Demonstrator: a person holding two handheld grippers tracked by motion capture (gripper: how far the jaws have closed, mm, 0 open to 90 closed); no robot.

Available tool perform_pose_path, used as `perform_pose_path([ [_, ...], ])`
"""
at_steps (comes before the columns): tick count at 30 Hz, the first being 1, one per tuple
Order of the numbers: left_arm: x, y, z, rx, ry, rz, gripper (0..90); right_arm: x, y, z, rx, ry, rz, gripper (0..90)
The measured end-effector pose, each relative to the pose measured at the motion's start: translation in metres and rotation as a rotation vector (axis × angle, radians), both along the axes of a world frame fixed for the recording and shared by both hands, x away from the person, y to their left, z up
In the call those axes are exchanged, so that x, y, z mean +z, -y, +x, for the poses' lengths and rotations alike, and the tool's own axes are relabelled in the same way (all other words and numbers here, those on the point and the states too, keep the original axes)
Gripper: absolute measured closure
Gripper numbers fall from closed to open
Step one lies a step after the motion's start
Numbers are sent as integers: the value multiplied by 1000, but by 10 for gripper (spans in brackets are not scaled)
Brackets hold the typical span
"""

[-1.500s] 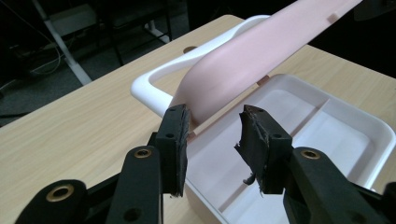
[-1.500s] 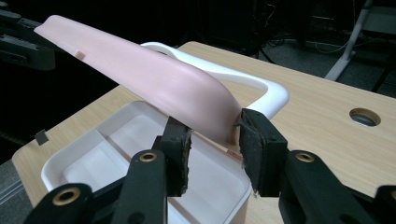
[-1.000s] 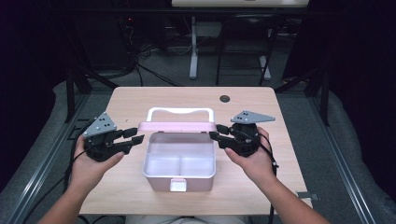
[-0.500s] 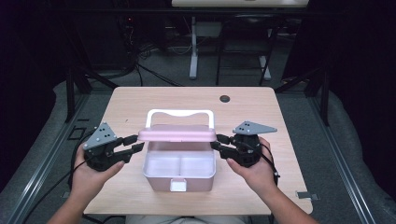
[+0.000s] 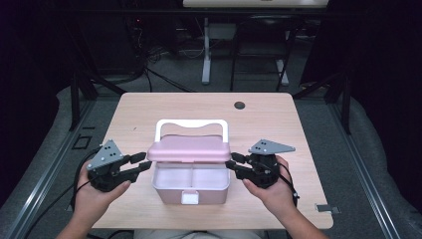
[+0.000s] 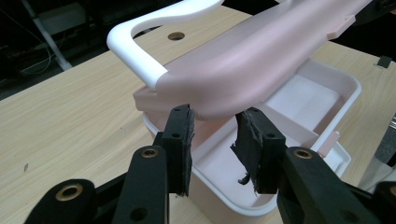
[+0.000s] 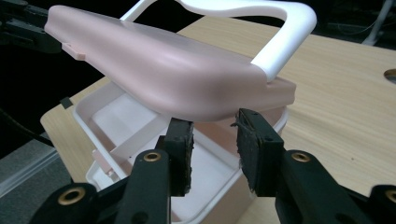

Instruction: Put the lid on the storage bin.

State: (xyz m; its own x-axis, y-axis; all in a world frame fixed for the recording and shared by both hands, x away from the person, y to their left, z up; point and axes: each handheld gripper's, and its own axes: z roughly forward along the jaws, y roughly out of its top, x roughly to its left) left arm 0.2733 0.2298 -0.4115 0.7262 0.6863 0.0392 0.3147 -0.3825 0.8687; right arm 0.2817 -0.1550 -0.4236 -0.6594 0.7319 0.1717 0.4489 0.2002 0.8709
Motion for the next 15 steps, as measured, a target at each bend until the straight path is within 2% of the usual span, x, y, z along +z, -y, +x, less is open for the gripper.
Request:
perform_pose_path([
  [6, -3, -1, -2, -9, -20, -17, 651, -3, 2, -1, 5, -22, 12, 667],
  [15, -5, -2, -4, -15, -29, -11, 654, -4, 7, -6, 12, -36, 15, 669],
])
